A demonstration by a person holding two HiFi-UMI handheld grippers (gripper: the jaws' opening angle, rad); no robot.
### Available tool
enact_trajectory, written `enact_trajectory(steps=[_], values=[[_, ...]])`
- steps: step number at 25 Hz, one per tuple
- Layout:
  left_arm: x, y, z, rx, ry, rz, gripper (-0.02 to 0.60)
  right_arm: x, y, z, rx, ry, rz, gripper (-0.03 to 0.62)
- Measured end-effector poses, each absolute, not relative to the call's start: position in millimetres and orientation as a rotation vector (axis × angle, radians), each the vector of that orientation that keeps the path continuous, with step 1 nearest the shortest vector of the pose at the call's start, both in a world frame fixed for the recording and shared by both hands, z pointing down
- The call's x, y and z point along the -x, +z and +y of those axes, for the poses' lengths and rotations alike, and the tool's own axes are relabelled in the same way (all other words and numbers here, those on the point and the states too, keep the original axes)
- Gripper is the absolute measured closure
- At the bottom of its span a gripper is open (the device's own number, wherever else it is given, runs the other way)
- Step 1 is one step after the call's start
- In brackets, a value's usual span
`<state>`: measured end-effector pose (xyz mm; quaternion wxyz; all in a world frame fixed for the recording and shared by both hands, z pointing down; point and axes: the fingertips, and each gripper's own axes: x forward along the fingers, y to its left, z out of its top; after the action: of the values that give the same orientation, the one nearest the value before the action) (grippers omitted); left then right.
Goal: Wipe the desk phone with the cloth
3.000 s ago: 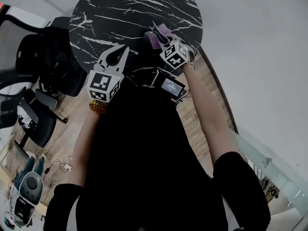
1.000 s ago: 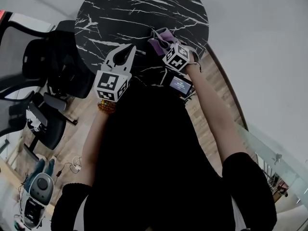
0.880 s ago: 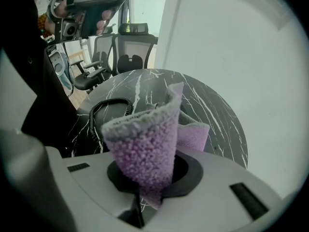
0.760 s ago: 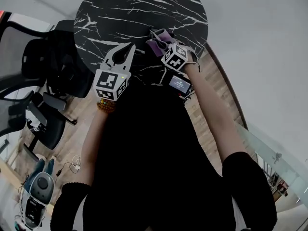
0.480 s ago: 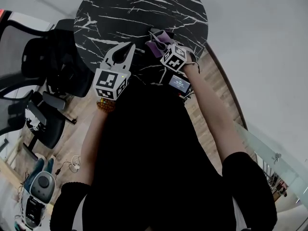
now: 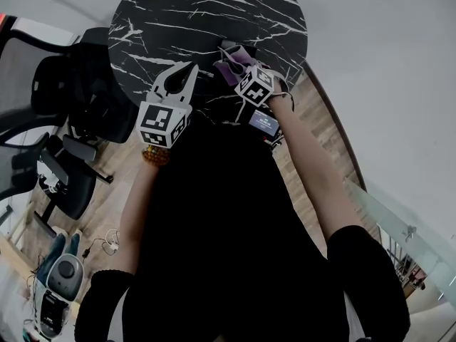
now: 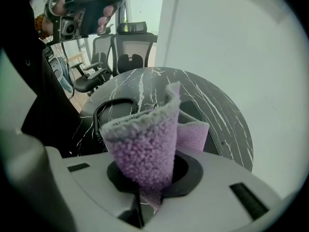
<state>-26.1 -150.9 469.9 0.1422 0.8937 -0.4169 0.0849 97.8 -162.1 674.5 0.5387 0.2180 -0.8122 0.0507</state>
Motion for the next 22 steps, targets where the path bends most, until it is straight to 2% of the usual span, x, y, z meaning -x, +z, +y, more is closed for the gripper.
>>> enact_trajectory(steps=[22], values=[[30.5,475.0,-145.8,-2.574,0.273,-1.22,0.569,-82.0,701.1,-109.9,-0.361,0.128,-1.913,0.531]])
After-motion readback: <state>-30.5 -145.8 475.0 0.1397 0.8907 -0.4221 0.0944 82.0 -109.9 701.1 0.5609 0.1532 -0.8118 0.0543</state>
